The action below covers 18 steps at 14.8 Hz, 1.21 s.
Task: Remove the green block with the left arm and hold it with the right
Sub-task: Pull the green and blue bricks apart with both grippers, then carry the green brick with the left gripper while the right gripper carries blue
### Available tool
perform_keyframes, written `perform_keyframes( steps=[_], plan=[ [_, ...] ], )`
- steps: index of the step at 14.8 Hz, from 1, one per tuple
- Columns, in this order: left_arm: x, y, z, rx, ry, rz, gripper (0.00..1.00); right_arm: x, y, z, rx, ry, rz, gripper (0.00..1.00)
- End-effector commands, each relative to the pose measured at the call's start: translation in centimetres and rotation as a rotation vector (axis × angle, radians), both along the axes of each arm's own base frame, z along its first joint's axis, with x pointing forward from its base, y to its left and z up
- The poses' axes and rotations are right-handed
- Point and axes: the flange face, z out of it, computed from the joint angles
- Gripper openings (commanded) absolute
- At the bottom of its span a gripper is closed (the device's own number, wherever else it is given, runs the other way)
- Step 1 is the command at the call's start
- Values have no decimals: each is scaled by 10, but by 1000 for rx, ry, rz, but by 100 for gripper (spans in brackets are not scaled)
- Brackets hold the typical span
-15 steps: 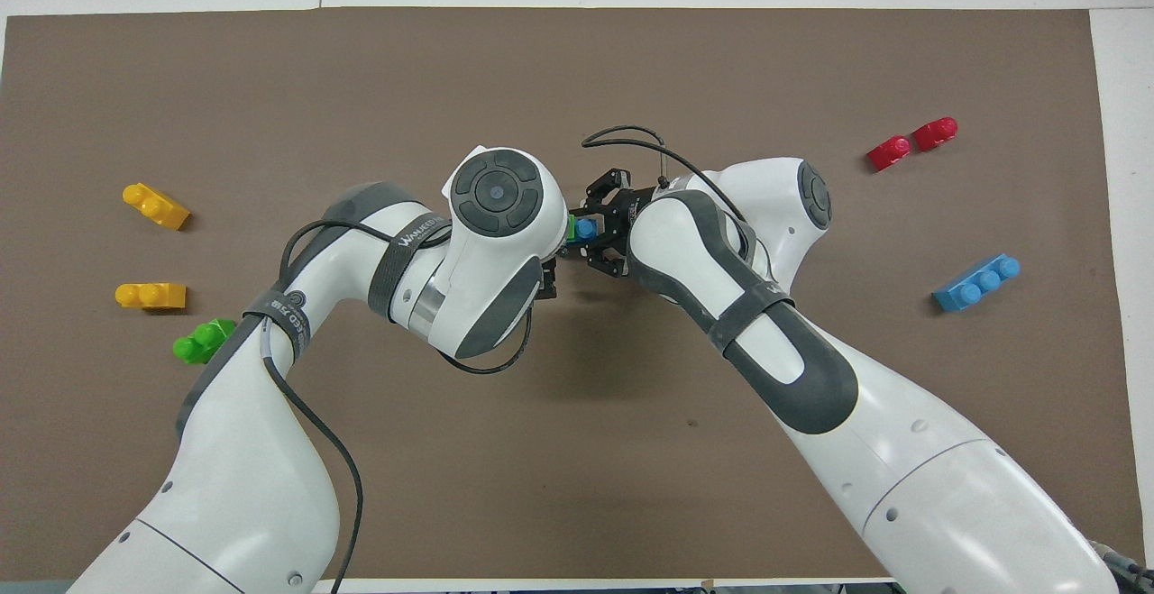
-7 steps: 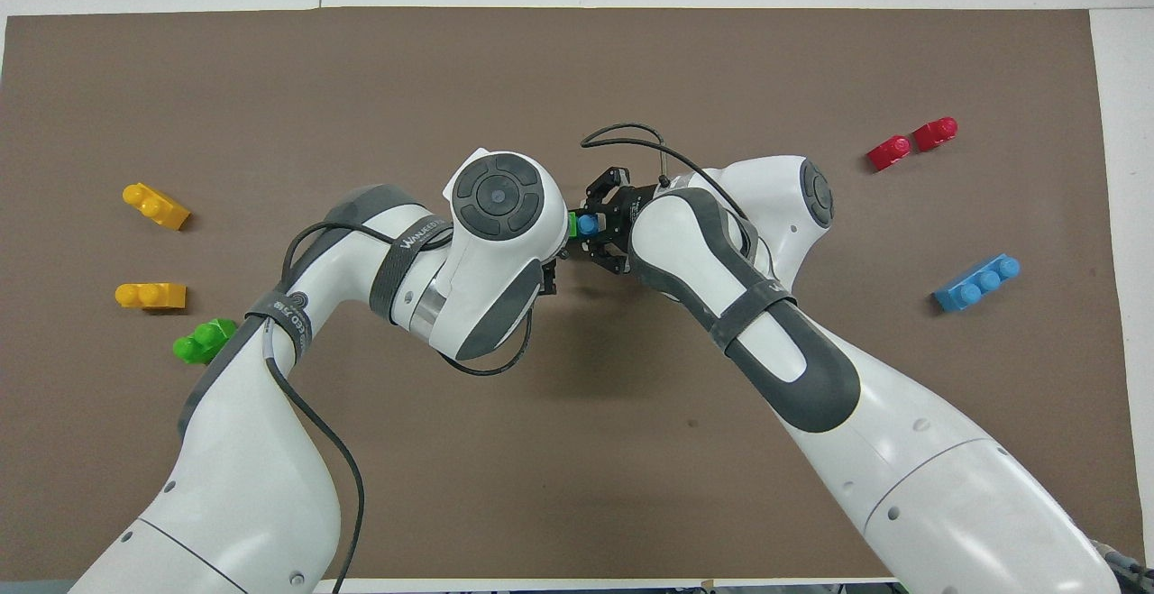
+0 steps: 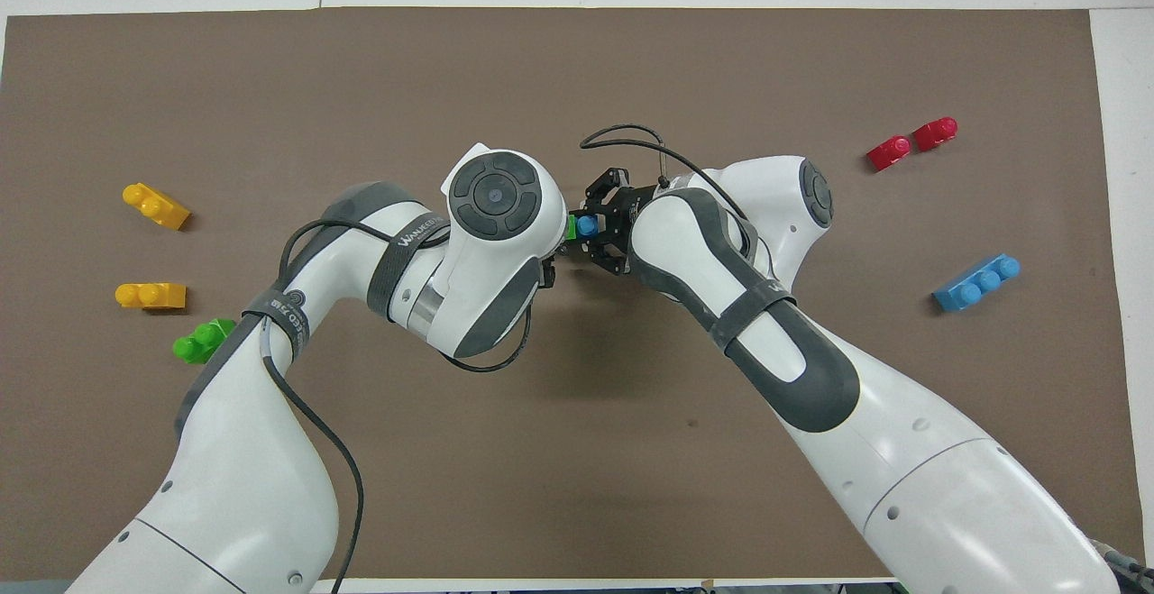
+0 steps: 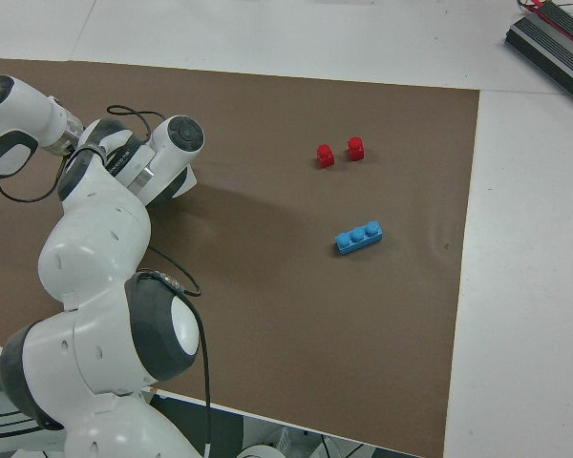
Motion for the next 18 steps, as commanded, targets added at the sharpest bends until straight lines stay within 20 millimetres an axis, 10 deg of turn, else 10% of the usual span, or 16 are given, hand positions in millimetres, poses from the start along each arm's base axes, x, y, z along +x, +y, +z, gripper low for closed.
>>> perform_keyframes(
  steps=[1, 11, 18],
  plan=[
    [-8, -6, 0, 18, 8, -6, 0, 6, -2, -2, 2, -19, -9, 0],
    [2, 85, 127, 33, -12, -72, 0, 7, -4, -2, 4, -16, -9, 0],
    [34, 211, 121, 75, 74, -487, 0, 51, -75, 46, 17, 12, 97, 0]
  ],
)
